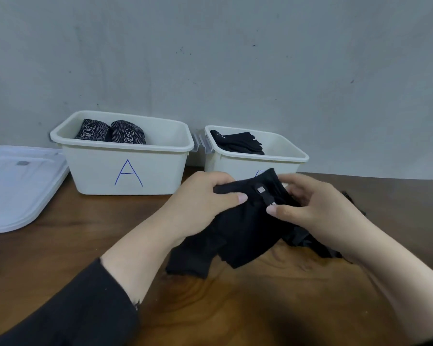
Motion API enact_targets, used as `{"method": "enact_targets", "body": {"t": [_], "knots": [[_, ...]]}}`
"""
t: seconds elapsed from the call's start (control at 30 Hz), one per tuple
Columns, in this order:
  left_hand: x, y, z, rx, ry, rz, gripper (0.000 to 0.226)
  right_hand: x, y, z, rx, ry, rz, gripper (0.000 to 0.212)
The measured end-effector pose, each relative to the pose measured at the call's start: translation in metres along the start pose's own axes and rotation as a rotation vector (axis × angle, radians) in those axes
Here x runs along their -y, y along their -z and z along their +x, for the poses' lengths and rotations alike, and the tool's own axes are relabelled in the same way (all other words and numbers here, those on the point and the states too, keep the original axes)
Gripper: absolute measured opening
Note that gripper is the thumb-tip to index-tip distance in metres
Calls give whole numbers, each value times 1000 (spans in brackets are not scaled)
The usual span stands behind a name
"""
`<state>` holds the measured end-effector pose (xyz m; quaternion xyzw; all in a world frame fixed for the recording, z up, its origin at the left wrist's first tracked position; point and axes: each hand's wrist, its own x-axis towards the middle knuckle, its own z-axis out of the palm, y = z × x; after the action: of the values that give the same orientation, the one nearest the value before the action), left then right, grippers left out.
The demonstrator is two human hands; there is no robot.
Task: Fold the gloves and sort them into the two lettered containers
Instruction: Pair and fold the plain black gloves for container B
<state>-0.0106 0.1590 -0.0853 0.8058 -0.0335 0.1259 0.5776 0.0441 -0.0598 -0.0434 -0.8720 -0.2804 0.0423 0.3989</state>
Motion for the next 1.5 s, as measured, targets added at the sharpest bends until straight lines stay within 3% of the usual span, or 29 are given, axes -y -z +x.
{"method": "enact_targets", "body": {"t": [0.1, 0.2, 0.47, 0.57, 0.7, 0.8, 0.93, 1.0, 1.07, 1.13, 1.23, 1.3, 1.4, 1.5], "knots": [[6, 3, 3, -59, 27, -89, 2, 7, 2, -1, 13, -49, 37, 19], [21, 11, 9, -171, 20, -36, 5, 10, 15, 5, -54, -68, 29, 15], [28, 42, 31, -303, -155, 547, 13, 20, 106, 66, -284, -57, -71, 13], [27, 47, 52, -320, -284, 727, 19, 29, 121, 105, -330, -53, 63, 10], [24, 46, 77, -256, -285, 844, 32, 29, 113, 166, -278, -97, 258, 12], [25, 48, 92, -197, -268, 876, 27, 25, 93, 210, -231, -156, 472, 12], [28, 61, 103, -242, -280, 836, 22, 13, 60, 258, -168, -266, 778, 11], [31, 65, 107, -248, -266, 838, 23, -9, 39, 275, -136, -373, 625, 15], [34, 65, 110, -213, -246, 866, 30, -36, 24, 283, -107, -421, 10, 37], [37, 61, 111, -166, -242, 916, 40, -47, 14, 282, -107, -347, -524, 50], [38, 56, 111, -156, -241, 976, 41, -37, 9, 277, -230, -99, -514, 48], [38, 51, 112, -144, -250, 1021, 38, -26, 4, 273, -129, 70, -495, 42], [39, 46, 114, -109, -240, 1069, 37, -18, -11, 272, 128, 69, -634, 48], [40, 45, 116, -119, -240, 1083, 36, -17, -20, 277, 240, 9, -742, 54]]}}
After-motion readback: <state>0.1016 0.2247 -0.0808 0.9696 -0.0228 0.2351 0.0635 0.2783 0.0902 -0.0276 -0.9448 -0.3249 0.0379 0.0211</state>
